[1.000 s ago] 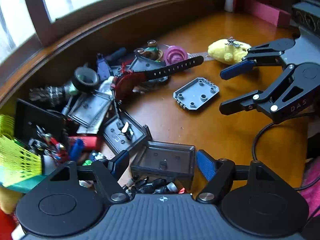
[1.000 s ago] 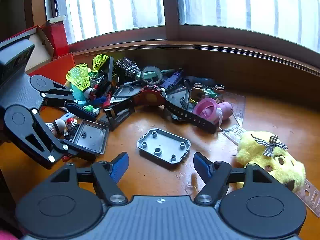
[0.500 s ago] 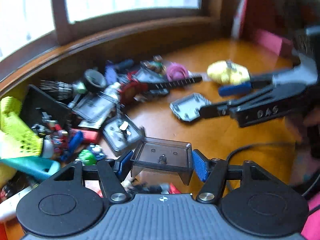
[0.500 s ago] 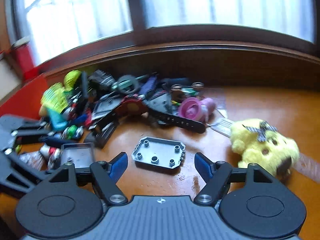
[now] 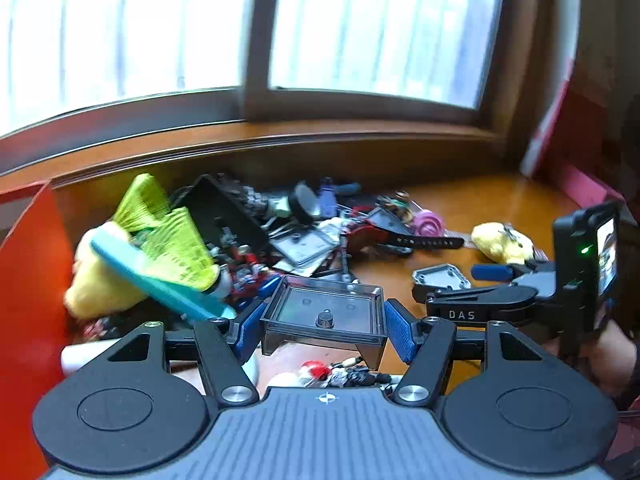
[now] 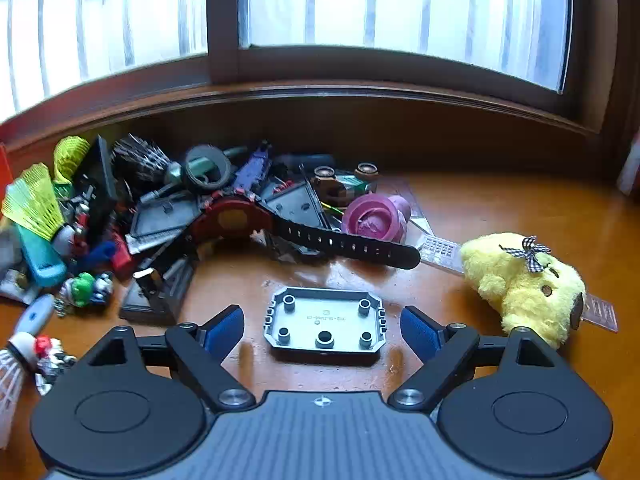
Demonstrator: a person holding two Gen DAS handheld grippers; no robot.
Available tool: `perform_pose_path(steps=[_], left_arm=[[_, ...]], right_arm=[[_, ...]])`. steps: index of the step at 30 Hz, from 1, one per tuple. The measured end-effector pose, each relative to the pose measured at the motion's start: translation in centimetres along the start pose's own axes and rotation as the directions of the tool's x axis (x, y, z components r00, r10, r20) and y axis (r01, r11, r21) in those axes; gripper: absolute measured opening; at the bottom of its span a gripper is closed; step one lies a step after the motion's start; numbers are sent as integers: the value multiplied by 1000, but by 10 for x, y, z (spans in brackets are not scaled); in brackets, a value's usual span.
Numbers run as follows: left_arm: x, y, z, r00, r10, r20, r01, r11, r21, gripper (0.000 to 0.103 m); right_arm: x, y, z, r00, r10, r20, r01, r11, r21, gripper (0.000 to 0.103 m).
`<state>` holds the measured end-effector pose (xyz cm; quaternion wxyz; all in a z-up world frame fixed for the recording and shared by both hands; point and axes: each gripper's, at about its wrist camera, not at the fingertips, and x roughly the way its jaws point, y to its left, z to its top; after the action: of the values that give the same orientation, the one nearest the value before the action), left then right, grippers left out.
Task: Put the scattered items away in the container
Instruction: 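Close right gripper on the grey studded plate and lift it, then carry the clear case and grey plate with both grippers over the box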
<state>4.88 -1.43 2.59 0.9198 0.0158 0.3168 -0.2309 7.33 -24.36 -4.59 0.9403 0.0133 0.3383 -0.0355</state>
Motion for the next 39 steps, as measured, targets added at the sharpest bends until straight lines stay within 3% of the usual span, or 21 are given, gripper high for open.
perform_pose_path(steps=[4, 6, 7, 14, 17, 22, 31, 39], left_arm=[[-13, 2, -2, 999, 41, 13, -40, 998, -39, 63], [-19, 3, -2, 998, 56, 16, -55, 997, -56, 63], [-21, 3, -2, 998, 68, 17, -66, 996, -61, 63], [-42, 0, -3, 986, 161, 34, -157, 983, -89, 63], [-49, 1, -3, 984, 171, 43, -167, 982, -91, 63], [-64, 5, 1, 986, 144, 87, -137, 987, -84, 63], [-109, 40, 1, 989, 39, 144, -38, 999, -10, 63], [-166, 105, -19, 983, 56, 176, -53, 998, -23, 63]], right_arm=[[8, -5, -1, 1000, 5, -14, -4, 999, 43, 88], [9, -7, 0, 1000, 7, -7, -7, 999, 44, 82], [9, -8, 1, 1000, 8, 0, -8, 999, 46, 73], [5, -19, 0, 997, 72, 16, -73, 996, 59, 72], [-9, -24, 2, 992, 118, 36, -121, 987, 105, 72], [-49, -18, 15, 978, 187, 96, -195, 977, 83, 72], [-111, 59, 26, 944, 284, 166, -296, 954, 51, 72], [-139, 143, 25, 916, 357, 181, -374, 925, 68, 72]])
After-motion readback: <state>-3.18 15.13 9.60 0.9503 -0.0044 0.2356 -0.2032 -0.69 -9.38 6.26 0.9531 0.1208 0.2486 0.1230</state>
